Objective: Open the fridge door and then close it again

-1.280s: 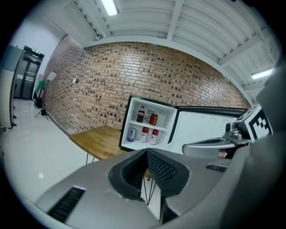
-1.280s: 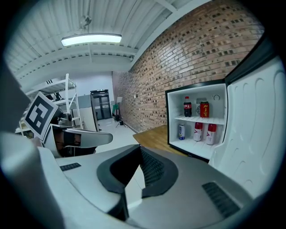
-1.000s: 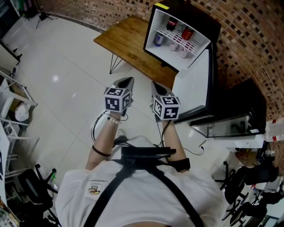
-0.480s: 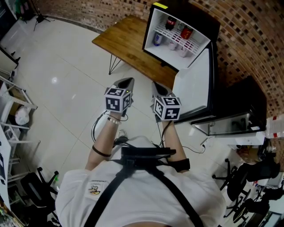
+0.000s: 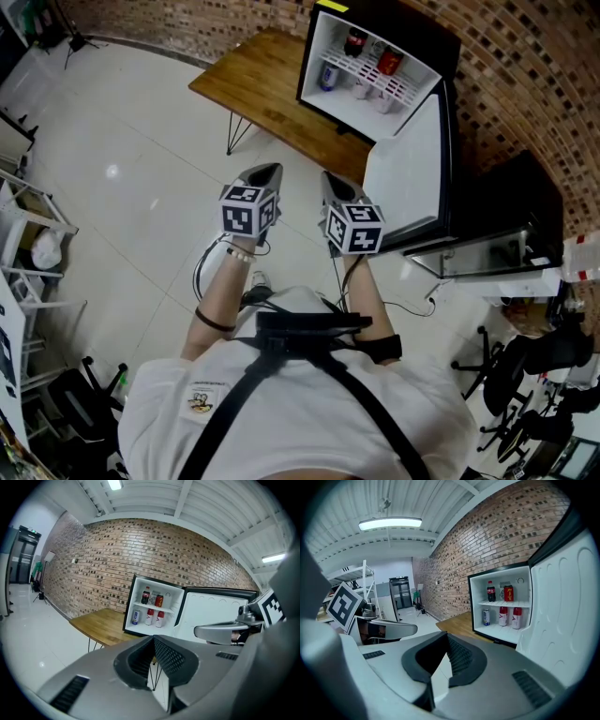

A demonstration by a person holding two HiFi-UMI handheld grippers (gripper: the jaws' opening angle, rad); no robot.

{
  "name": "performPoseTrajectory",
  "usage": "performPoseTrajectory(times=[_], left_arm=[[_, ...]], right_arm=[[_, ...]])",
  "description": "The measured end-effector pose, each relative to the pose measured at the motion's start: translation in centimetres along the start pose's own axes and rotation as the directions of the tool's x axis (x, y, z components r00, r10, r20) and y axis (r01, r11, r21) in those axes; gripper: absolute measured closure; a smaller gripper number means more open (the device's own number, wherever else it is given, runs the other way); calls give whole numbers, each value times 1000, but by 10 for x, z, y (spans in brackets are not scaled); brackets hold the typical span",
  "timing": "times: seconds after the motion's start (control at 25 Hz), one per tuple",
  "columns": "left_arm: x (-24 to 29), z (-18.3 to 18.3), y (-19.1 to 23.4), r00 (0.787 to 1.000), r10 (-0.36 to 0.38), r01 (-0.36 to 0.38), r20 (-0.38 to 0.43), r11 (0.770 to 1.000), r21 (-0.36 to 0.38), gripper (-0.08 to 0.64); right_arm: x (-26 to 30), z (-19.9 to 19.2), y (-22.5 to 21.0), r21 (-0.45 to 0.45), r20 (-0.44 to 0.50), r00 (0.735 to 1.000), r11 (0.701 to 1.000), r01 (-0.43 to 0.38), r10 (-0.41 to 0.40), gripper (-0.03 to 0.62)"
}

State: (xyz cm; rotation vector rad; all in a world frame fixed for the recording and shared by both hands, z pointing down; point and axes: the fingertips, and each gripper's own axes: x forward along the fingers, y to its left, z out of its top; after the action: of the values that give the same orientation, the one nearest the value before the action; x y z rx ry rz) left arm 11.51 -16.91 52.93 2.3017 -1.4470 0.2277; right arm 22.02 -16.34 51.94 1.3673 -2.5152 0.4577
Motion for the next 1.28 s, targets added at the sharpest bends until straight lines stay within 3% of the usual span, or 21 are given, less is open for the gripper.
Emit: performPoseTrajectory(times=[0.72, 0.96, 1.28], left_arm=[[0, -4, 9, 997, -66, 67, -38, 997, 22, 560], [-10, -12, -14, 997, -66, 67, -28, 997, 24, 560], [-39, -41, -76, 997, -67, 68, -27, 997, 31, 558]], right_arm=[[7, -11, 10, 55, -16, 997, 996, 77, -76, 571], [-25, -14, 6, 60, 18, 997, 995, 80, -81, 571], [-94, -33, 12, 40, 55, 998, 998, 42, -44, 569]])
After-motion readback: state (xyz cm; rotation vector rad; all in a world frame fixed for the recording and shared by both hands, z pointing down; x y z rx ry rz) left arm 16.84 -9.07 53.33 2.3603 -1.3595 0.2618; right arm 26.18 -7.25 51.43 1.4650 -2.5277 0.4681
